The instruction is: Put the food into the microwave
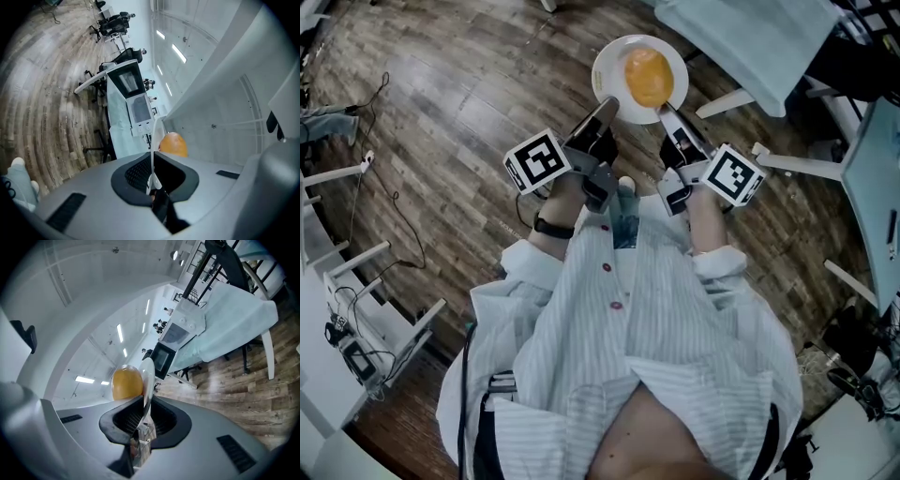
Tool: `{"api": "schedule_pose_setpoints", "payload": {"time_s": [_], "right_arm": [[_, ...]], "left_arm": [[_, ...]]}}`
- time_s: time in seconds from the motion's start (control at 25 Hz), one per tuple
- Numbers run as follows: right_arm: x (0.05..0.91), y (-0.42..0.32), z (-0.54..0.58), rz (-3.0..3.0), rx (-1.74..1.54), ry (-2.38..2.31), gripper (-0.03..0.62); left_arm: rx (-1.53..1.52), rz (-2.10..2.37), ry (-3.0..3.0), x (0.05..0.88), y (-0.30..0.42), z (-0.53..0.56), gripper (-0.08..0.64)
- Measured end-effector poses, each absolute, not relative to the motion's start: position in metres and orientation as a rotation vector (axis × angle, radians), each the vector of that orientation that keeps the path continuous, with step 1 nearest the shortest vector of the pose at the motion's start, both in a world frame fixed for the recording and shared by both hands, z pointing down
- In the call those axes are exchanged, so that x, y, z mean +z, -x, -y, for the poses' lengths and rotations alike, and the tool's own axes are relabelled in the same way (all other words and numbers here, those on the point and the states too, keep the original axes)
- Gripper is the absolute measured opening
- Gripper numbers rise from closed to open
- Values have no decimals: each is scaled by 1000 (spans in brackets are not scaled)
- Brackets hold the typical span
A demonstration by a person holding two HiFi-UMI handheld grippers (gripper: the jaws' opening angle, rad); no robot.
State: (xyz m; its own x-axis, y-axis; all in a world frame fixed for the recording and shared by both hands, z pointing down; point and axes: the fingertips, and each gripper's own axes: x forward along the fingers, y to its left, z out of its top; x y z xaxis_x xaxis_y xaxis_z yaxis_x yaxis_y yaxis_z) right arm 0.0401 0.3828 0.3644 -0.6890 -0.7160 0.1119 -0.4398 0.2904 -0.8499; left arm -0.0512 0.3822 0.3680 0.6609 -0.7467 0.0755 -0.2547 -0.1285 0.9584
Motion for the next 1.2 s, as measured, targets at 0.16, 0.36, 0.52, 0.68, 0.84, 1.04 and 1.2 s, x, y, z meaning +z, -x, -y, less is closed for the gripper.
{"api": "schedule_pose_setpoints", "payload": {"time_s": [0.16, 0.36, 0.52, 0.68, 0.84, 1.04, 1.2], "right_arm": [[366, -40, -382, -2275, -1369, 1047, 66], [364, -38, -385, -2275, -1384, 1047, 66], [377, -54, -352, -2264, -1396, 1054, 66], [385, -54, -308, -2258, -1407, 1046, 66], [383, -42, -276, -2239, -1405, 1069, 66], [374, -13, -220, -2231, -1387, 1093, 66], [373, 17, -176, -2220, -1379, 1101, 66]], "left_arm": [[-527, 824, -1650, 369, 50, -383, 18], [-530, 820, -1650, 368, 51, -384, 18], [-526, 819, -1623, 381, 36, -351, 18], [-504, 825, -1668, 388, 37, -303, 18], [-496, 804, -1657, 384, 47, -269, 18], [-484, 790, -1692, 373, 78, -208, 18], [-481, 775, -1697, 373, 108, -163, 18]]}}
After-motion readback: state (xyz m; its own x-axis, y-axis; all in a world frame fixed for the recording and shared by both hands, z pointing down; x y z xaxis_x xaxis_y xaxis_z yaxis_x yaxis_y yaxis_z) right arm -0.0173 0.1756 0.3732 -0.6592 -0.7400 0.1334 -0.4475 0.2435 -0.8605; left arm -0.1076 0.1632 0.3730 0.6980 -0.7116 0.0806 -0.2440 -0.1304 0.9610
